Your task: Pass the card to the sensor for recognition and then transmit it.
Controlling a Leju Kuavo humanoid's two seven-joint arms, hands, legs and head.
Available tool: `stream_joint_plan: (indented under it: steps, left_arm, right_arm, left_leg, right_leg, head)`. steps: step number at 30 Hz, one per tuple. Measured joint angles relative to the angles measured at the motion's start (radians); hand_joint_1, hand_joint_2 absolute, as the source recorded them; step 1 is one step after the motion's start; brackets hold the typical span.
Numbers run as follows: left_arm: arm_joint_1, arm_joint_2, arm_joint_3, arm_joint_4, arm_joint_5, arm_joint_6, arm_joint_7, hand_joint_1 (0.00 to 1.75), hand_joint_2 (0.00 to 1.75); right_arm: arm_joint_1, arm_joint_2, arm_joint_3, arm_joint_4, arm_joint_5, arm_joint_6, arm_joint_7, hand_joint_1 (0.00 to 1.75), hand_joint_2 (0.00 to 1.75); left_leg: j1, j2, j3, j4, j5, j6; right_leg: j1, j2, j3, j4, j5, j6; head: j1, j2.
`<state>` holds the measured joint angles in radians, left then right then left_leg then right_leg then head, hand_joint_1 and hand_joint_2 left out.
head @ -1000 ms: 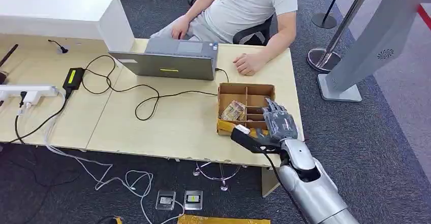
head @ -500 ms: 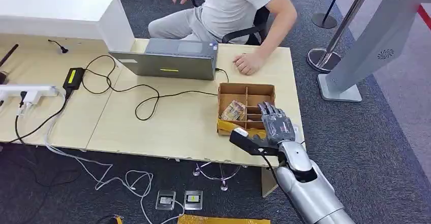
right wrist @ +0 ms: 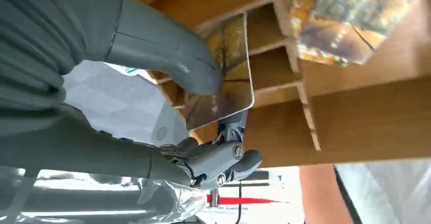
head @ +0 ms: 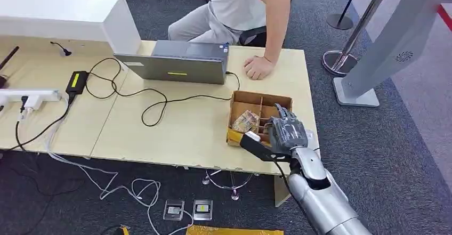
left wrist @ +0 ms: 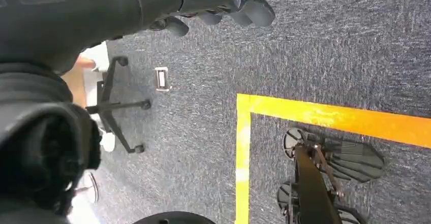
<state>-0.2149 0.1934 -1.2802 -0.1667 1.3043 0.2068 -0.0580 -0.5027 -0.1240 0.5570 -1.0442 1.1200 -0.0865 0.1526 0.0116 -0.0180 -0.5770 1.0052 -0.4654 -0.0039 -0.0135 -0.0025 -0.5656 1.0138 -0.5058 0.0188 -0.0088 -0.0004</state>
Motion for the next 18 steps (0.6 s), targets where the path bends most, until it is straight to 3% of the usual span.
stream_joint_plan:
  steps: [18]
  left_arm:
    - [0.001, 0.000, 0.000, 0.000, 0.002, 0.005, 0.000, 0.00, 0.00]
  right_arm:
    - [-0.056, 0.055, 0.000, 0.180, -0.054, -0.160, -0.071, 1.75, 1.75]
  left_leg:
    - [0.000, 0.001, 0.002, 0.000, 0.001, -0.001]
  right_leg:
    - [0.000, 0.002, 0.001, 0.000, 0.002, -0.001]
  head:
    - [0.000, 0.000]
